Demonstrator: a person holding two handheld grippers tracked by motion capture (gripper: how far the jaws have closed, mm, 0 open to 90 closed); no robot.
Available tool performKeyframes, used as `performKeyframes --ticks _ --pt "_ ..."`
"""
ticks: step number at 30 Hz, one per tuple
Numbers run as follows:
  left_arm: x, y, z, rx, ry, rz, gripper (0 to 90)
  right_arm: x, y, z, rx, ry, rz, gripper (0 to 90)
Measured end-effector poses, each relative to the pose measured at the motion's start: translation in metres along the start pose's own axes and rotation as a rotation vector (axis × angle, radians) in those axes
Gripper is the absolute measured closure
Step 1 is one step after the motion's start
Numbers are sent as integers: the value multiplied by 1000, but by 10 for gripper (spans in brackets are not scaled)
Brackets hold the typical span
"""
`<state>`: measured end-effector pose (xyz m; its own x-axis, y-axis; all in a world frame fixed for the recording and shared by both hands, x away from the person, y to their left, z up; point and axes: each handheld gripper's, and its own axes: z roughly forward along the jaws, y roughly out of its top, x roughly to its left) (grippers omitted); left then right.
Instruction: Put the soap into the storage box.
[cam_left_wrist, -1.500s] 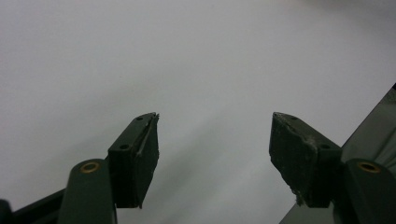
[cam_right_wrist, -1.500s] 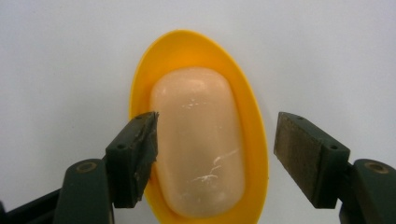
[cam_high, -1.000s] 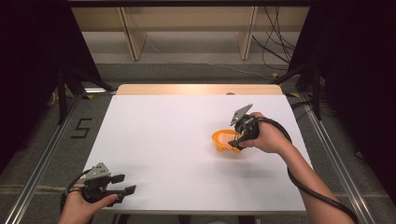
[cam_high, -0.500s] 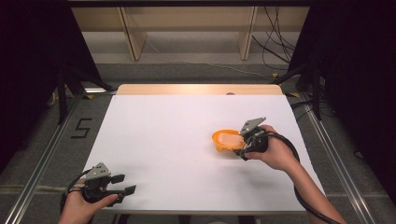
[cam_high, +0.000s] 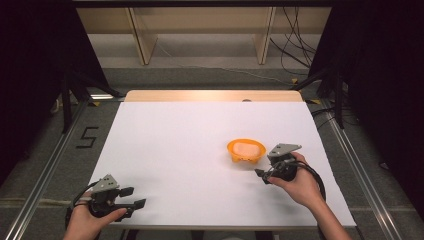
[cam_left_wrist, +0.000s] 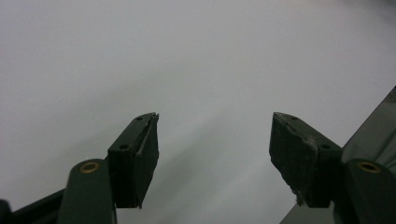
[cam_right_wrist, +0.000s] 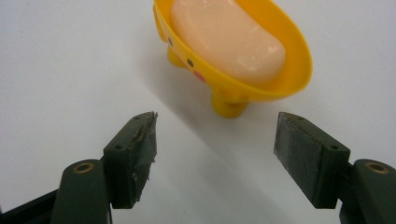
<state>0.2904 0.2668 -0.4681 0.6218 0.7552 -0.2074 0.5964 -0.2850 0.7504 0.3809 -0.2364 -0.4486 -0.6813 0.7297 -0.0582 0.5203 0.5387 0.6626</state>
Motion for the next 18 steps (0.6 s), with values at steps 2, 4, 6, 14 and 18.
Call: performKeyframes --ticks 2,4,6,14,18 --pt "0 0 0 6 2 -8 327 1 -12 0 -24 2 38 330" --pt "0 0 0 0 3 1 327 0 -18 -1 -31 -3 77 349" --pt "-1 1 -1 8 12 4 327 -1 -21 -2 -34 1 88 357" --pt "0 1 -1 0 -11 13 327 1 -30 -7 -10 -12 167 569" --pt "0 2 0 11 -13 16 327 -2 -32 -7 -14 -23 194 627"
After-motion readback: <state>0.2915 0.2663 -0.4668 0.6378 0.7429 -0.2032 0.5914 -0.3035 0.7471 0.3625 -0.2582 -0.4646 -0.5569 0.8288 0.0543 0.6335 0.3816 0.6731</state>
